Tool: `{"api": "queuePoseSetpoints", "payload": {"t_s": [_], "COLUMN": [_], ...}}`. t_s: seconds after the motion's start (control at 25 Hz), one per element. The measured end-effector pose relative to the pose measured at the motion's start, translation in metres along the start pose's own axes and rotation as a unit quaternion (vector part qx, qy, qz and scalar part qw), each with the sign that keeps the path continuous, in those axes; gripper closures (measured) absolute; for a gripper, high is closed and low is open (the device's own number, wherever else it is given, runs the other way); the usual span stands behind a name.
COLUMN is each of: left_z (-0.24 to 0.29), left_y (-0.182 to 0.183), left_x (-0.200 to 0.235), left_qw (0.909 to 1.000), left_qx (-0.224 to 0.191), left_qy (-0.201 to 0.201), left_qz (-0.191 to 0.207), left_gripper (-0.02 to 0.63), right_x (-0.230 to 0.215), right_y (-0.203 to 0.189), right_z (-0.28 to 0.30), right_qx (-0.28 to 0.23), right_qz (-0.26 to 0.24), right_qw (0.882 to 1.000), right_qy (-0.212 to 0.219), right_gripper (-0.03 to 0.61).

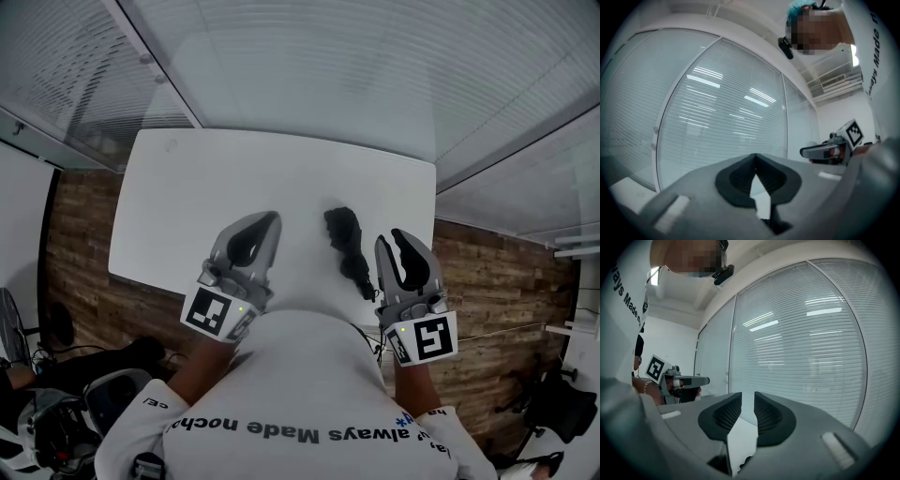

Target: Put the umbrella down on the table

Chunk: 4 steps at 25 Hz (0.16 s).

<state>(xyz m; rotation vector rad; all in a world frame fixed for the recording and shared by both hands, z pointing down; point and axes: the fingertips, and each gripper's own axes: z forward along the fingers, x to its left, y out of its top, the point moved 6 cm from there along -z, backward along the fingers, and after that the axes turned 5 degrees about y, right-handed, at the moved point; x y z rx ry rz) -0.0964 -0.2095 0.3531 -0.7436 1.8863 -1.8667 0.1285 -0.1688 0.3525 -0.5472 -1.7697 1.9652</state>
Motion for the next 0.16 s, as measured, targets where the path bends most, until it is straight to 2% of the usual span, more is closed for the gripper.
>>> {"api": "queuePoseSetpoints", "payload": {"t_s": [0.16], "left_z": [-0.0024], "left_y": [-0.0003], "left_x": [-0.0012], "left_qw": [1.0000], "left_qx": [0.000], "left_qy": [0.000], "left_qz": [-0.001], "left_gripper": [0.611], "right_x": [0.0025], "right_y": [0.0000], "right_z": [-0.0018], "right_qx": [-0.001], "right_qz": [0.000], "right_qw": [1.000], "right_qy": [0.000], "right_gripper": [0.494]}}
